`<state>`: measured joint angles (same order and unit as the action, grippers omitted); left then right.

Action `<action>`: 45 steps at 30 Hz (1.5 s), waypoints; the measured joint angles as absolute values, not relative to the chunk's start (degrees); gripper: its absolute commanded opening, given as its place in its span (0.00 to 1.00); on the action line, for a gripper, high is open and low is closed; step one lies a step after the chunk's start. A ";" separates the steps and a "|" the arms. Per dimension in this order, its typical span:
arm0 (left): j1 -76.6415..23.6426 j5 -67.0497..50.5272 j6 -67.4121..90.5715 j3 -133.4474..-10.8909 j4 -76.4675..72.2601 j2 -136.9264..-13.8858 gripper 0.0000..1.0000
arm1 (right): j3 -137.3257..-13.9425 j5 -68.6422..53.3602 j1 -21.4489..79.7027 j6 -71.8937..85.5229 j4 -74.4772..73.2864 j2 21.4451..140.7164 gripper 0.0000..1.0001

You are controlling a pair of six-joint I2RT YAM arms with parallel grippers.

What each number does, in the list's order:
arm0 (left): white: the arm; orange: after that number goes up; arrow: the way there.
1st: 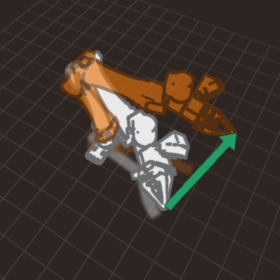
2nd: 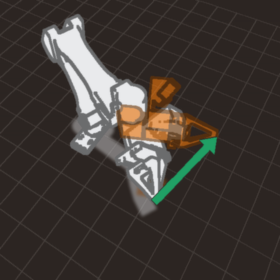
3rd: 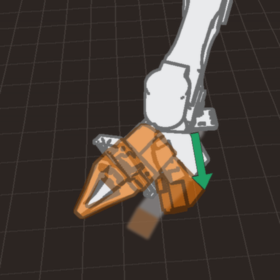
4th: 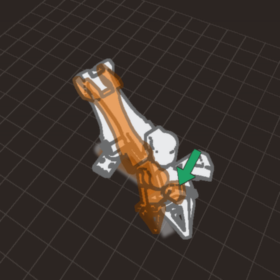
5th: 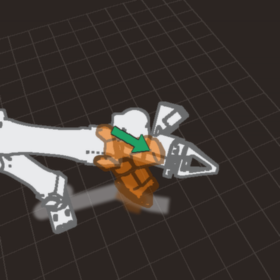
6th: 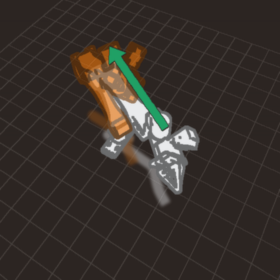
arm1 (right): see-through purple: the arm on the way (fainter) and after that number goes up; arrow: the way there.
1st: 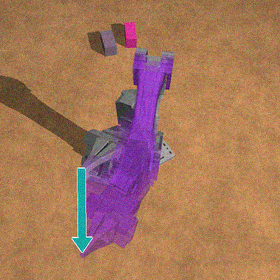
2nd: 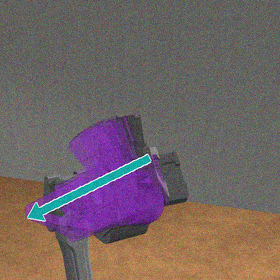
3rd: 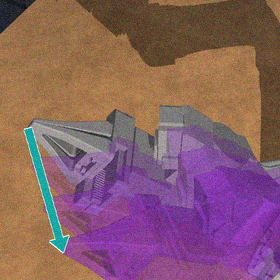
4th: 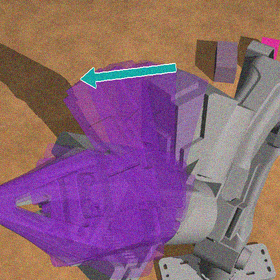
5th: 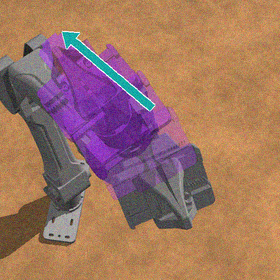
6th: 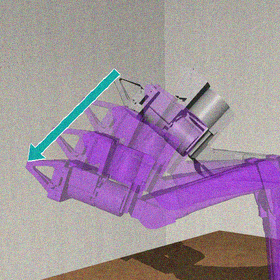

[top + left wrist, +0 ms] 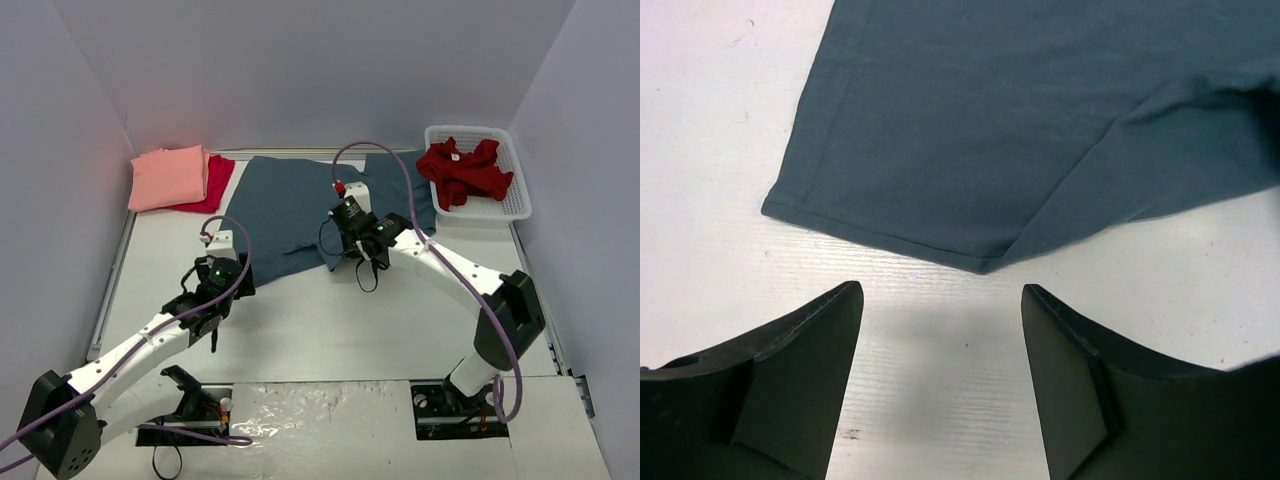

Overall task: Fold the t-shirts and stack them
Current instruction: Flatten out the tshirt

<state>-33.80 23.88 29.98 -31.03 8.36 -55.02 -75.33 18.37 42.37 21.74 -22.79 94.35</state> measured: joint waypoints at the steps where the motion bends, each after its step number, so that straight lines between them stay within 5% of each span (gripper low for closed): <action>1: -33.80 23.88 30.00 -31.14 8.43 -54.98 0.63 | -74.63 18.68 42.46 22.22 -23.64 92.64 0.00; 22: -34.57 22.79 29.98 -31.40 9.08 -54.61 0.63 | -65.36 18.94 49.36 33.17 -40.73 61.41 0.00; 28: -34.94 22.72 29.98 -31.40 9.10 -54.61 0.63 | -62.43 18.41 55.51 38.02 -42.04 56.97 0.24; 38: -35.09 22.57 29.95 -31.40 9.08 -54.70 0.63 | -61.52 21.04 59.29 42.02 -43.90 57.25 0.31; 42: -35.22 22.44 29.95 -31.40 8.99 -54.98 0.63 | -63.20 23.92 59.31 42.02 -43.97 61.39 0.27; 45: -35.24 22.35 29.95 -31.40 8.49 -55.51 0.63 | -64.25 27.79 59.31 42.63 -43.88 65.63 0.12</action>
